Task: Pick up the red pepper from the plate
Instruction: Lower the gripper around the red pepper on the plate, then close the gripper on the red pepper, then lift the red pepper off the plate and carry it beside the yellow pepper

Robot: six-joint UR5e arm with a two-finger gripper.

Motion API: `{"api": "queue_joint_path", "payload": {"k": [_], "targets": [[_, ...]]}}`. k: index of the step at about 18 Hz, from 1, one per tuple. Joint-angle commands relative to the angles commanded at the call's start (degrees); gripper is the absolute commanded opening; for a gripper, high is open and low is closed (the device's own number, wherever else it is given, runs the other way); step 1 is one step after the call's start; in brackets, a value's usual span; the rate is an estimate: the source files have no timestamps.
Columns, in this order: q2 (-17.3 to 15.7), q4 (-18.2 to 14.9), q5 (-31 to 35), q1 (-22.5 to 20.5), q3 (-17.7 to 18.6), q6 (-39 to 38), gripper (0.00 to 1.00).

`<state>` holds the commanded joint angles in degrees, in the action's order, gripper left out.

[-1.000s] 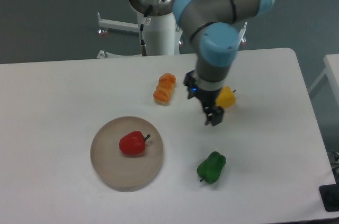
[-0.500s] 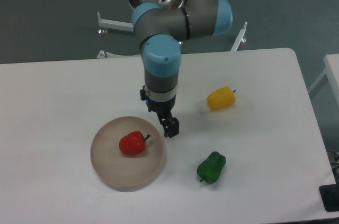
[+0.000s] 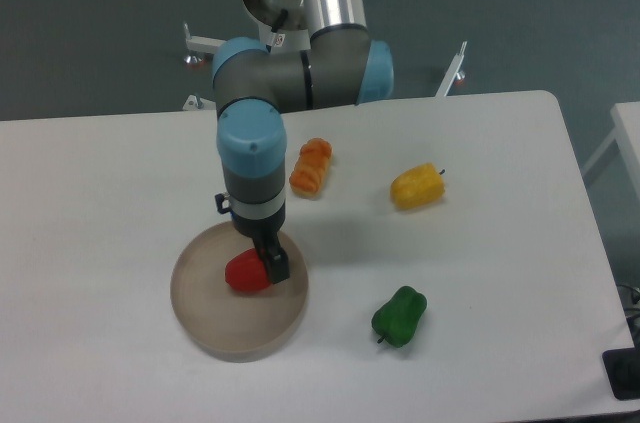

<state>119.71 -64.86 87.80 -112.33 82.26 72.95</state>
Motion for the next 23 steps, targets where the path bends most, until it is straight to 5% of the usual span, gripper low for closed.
{"api": "queue_joint_path", "payload": {"k": [10, 14, 19, 23], "targets": [[4.13, 3.95, 0.09, 0.44, 1.32, 0.62, 1.0], [4.13, 3.78, 0.09, 0.44, 1.15, 0.18, 0.38], [2.3, 2.9, 0.26, -0.43, 0.18, -1.66, 0.33], [-1.93, 0.19, -1.57, -5.44, -1.48, -2.55, 0.32]]}}
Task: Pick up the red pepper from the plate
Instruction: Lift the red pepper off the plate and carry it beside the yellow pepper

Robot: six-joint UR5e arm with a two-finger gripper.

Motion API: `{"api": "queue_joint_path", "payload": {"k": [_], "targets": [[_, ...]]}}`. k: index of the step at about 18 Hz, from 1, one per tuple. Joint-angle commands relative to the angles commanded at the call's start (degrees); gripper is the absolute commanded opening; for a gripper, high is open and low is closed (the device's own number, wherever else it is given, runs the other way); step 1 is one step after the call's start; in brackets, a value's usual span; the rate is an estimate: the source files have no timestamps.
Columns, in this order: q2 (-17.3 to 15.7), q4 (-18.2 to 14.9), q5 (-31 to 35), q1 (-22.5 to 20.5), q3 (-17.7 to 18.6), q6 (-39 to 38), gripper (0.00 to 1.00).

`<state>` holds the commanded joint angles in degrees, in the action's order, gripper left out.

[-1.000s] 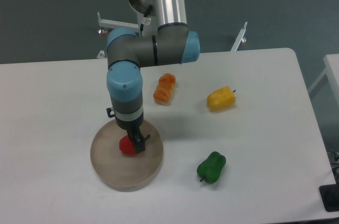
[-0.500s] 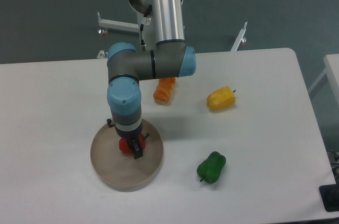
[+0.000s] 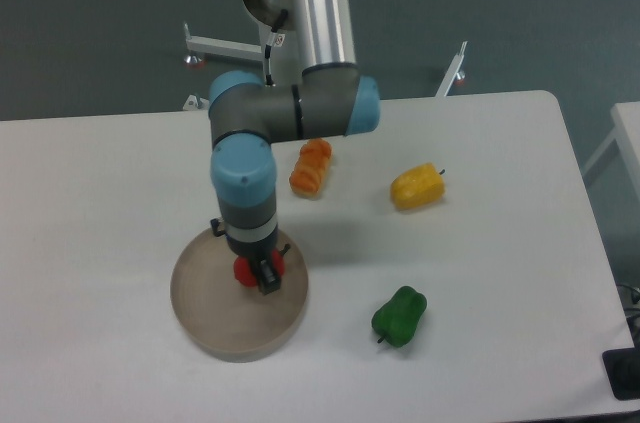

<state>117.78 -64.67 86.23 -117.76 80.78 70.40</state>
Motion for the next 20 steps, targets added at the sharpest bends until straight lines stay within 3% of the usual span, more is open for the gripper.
{"api": "queue_joint_path", "payload": {"k": [5, 8, 13, 16, 20], "targets": [[-1.15, -10.98, -5.46, -6.06, -7.56, 0.79, 0.32], [-3.08, -15.21, -5.2, -10.81, -7.66, 1.32, 0.28], [-3.96, -18.91, -4.23, -17.05, -7.48, 8.51, 0.28], [-4.05, -19.35, -3.26, -20.83, -7.66, 12.83, 0.28], [-4.22, -19.35, -1.25, -22.16, -6.69, 15.1, 0.29]]}}
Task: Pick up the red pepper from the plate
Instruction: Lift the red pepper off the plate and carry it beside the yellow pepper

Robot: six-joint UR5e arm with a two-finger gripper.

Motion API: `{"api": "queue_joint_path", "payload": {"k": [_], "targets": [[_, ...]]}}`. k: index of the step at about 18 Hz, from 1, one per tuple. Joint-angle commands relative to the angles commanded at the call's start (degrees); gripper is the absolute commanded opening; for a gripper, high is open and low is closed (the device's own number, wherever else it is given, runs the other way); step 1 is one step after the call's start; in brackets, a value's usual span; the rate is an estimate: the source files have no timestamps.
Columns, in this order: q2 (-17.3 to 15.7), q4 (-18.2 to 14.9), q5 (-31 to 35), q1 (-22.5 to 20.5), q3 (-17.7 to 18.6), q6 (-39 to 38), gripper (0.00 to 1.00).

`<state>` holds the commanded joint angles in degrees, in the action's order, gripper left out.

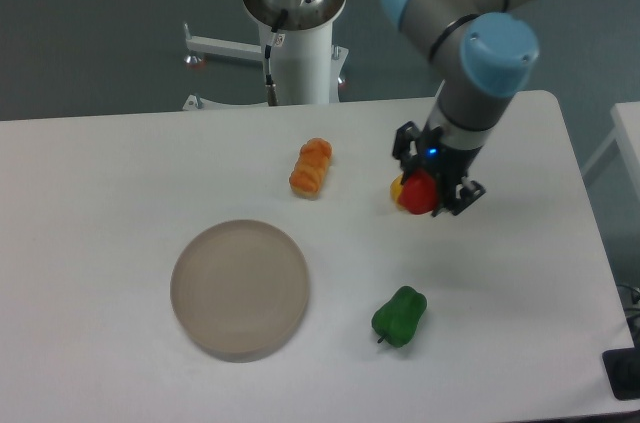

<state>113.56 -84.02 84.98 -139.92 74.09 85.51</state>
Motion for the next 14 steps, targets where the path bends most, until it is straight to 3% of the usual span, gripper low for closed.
{"api": "queue_joint_path", "payload": {"k": [5, 14], "targets": [[-0.35, 0.09, 3.53, 0.0, -0.26, 6.25, 0.3], [-0.09, 0.18, 2.91, -0.44, -0.35, 7.75, 0.29]]}}
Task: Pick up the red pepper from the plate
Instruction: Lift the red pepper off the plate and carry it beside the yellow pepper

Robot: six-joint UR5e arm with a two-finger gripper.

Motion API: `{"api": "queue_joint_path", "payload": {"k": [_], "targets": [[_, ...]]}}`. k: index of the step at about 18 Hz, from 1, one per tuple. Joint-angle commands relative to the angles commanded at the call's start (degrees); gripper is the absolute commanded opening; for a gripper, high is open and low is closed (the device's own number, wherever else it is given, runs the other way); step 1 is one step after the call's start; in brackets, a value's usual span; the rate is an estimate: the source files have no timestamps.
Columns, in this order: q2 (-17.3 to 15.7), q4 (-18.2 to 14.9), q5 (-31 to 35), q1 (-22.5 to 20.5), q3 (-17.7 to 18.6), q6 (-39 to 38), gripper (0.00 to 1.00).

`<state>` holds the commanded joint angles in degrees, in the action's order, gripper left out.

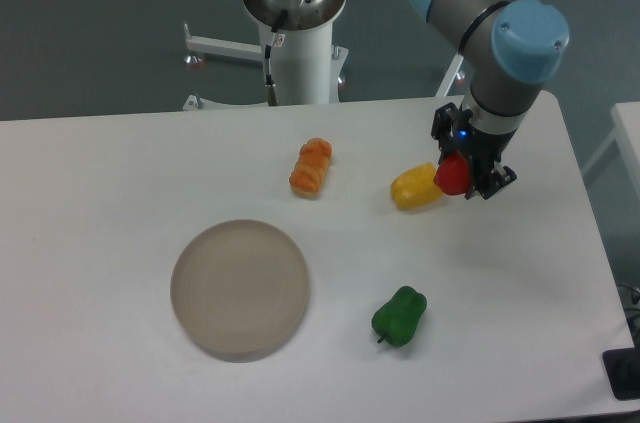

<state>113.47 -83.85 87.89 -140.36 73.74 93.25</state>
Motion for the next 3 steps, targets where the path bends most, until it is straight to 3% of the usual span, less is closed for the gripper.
{"api": "queue_joint_path", "payload": {"k": [3], "targets": [[0.0, 0.0, -0.09, -0.09, 0.09, 0.09, 0.29]]}}
